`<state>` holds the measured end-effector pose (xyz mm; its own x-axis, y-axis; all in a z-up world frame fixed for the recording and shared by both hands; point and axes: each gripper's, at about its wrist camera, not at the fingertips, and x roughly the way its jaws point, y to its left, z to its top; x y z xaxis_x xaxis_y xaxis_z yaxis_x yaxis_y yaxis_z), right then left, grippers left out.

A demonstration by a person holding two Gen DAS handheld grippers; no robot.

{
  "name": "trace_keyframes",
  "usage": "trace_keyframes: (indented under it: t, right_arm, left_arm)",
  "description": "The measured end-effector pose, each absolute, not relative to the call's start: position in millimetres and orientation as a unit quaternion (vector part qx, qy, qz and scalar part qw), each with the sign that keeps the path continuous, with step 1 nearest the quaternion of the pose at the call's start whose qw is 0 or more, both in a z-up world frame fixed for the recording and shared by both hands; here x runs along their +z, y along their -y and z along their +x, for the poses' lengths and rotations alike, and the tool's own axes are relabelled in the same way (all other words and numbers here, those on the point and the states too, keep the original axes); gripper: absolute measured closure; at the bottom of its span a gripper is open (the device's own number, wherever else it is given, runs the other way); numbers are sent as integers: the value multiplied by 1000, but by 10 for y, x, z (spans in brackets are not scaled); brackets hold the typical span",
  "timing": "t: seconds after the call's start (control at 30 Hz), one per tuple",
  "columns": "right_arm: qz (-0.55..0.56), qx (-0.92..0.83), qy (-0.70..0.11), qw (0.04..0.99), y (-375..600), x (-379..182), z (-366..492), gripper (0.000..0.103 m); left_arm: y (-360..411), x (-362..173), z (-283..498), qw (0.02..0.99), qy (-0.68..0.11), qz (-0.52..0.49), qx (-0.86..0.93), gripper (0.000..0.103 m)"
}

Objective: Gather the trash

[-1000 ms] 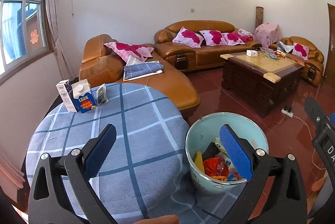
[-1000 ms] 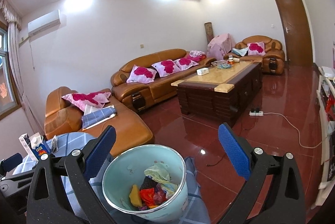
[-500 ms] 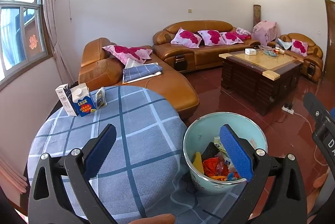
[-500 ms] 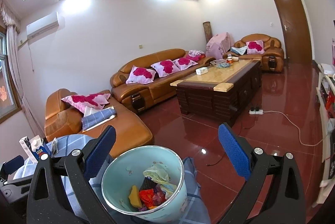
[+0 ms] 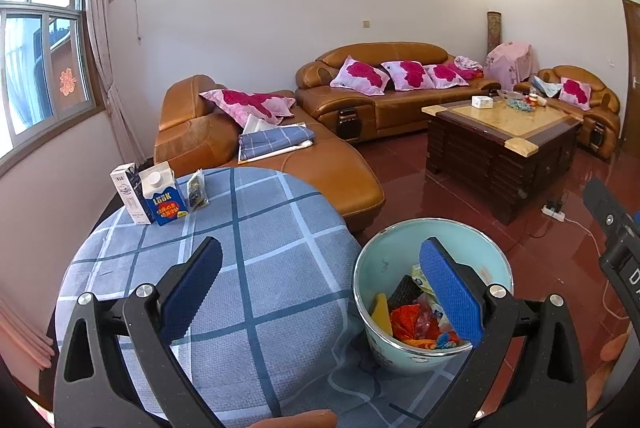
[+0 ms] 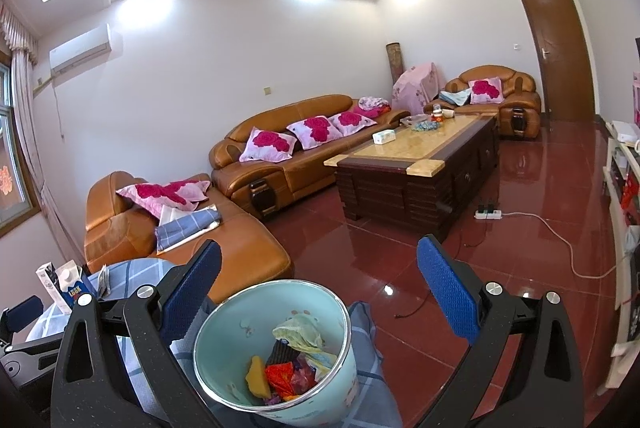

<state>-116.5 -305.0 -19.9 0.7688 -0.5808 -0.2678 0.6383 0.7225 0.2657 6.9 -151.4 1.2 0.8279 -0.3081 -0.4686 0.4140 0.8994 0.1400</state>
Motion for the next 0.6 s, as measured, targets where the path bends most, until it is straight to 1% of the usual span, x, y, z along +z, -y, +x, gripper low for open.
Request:
trace_keyframes:
  t: [0.3, 0.6]
  right_arm:
    - [175, -328, -90, 924, 3045, -209, -1153, 7]
    - [182, -332, -91, 921, 3071, -221, -1131, 7]
  left_arm:
    - [1556, 46, 40, 948, -220, 124, -194, 6]
    - [1535, 39, 89, 945, -234, 104, -202, 7]
